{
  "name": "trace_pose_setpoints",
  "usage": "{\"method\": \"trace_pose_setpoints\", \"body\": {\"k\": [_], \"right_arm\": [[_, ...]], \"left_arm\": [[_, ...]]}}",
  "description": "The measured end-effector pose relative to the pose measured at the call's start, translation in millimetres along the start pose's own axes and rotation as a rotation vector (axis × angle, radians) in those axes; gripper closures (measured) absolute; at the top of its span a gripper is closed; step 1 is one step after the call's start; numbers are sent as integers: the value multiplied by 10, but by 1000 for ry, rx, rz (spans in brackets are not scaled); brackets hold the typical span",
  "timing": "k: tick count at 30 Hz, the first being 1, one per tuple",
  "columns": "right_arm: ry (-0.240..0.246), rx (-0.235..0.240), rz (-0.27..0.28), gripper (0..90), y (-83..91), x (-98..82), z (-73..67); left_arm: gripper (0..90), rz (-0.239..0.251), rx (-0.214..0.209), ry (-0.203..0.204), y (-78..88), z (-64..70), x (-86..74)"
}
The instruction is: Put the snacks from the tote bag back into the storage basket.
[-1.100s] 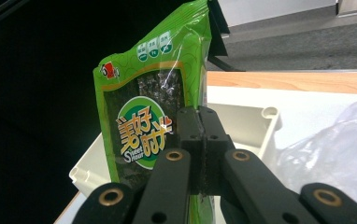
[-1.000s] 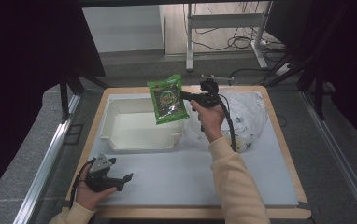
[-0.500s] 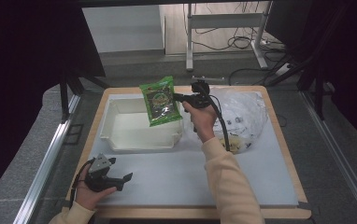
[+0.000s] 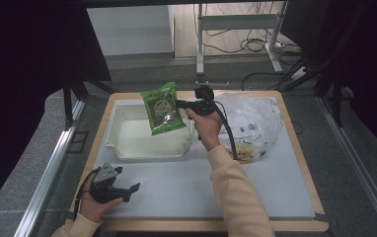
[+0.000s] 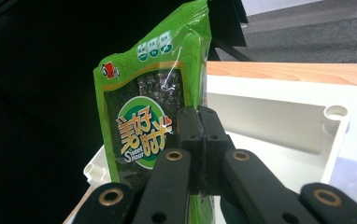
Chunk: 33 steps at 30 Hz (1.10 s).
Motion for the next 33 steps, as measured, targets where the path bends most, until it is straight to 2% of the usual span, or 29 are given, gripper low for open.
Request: {"method": "trace_pose_setpoints", "body": {"k": [18,33], "right_arm": [[-4,28,-22,896,-203,-21,-129],[1,31,-35,896,-322,-43,-194]], "left_arm": [[87,1,-2,0,6,-1,0],[88,5,-1,0,5,-3,3]]}}
Point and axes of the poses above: each handheld gripper's, and its own axes: y roughly backward along the jaws, x roughly out of its top, z roughly to its right, the point moved 10 cm from there along -y, roughly forward along the jaws, and after that the axes turned 13 degrees about -z, right-handed, at the moved point
